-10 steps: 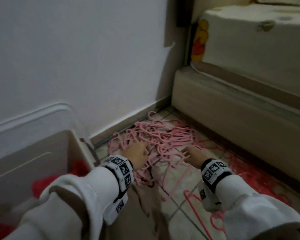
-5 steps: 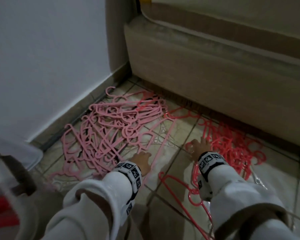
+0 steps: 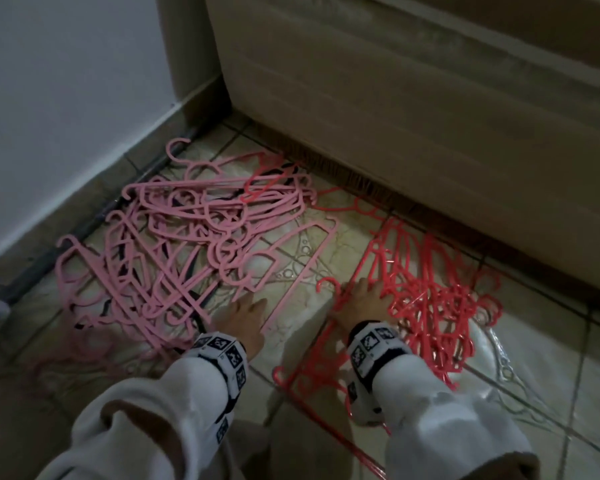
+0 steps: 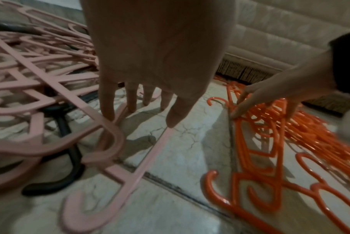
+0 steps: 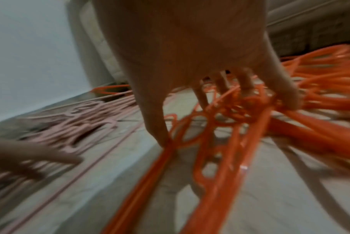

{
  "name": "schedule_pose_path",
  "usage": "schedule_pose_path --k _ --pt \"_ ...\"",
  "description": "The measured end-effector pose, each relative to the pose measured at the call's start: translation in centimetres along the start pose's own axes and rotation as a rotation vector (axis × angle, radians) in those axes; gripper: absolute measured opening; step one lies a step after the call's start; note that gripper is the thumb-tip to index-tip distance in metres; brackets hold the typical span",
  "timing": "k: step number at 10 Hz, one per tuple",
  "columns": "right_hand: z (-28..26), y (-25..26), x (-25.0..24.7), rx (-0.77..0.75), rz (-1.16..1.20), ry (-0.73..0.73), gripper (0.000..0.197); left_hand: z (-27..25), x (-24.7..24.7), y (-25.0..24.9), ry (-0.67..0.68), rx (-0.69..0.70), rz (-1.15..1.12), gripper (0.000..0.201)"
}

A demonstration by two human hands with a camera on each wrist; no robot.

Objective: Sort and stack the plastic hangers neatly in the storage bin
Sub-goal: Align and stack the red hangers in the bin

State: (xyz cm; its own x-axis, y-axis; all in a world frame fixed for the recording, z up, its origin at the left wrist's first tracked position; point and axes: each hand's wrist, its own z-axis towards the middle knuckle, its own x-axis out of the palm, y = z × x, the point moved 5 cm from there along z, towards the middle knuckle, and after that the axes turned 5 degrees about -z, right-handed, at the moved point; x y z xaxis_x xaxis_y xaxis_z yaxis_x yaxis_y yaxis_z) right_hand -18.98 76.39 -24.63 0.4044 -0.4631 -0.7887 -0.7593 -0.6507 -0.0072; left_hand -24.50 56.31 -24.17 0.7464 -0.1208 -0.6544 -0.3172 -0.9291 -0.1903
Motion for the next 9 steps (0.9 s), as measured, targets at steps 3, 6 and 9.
schedule_pose_path --k 3,6,9 --pt "2.3 11.2 -8.5 -0.386 -0.183 -0.198 0.045 0.9 -1.4 2.4 -0.035 0.095 0.072 0.062" --pt "8.0 22.8 -9.3 -0.766 -0.394 -0.2 0.054 1.3 -2.5 3.1 -0.068 0.136 -0.024 0.059" --pt "3.9 17.2 -11.3 -0.683 -0.041 -0.485 0.054 1.4 -1.9 3.6 -0.066 0.138 -0.143 0.069"
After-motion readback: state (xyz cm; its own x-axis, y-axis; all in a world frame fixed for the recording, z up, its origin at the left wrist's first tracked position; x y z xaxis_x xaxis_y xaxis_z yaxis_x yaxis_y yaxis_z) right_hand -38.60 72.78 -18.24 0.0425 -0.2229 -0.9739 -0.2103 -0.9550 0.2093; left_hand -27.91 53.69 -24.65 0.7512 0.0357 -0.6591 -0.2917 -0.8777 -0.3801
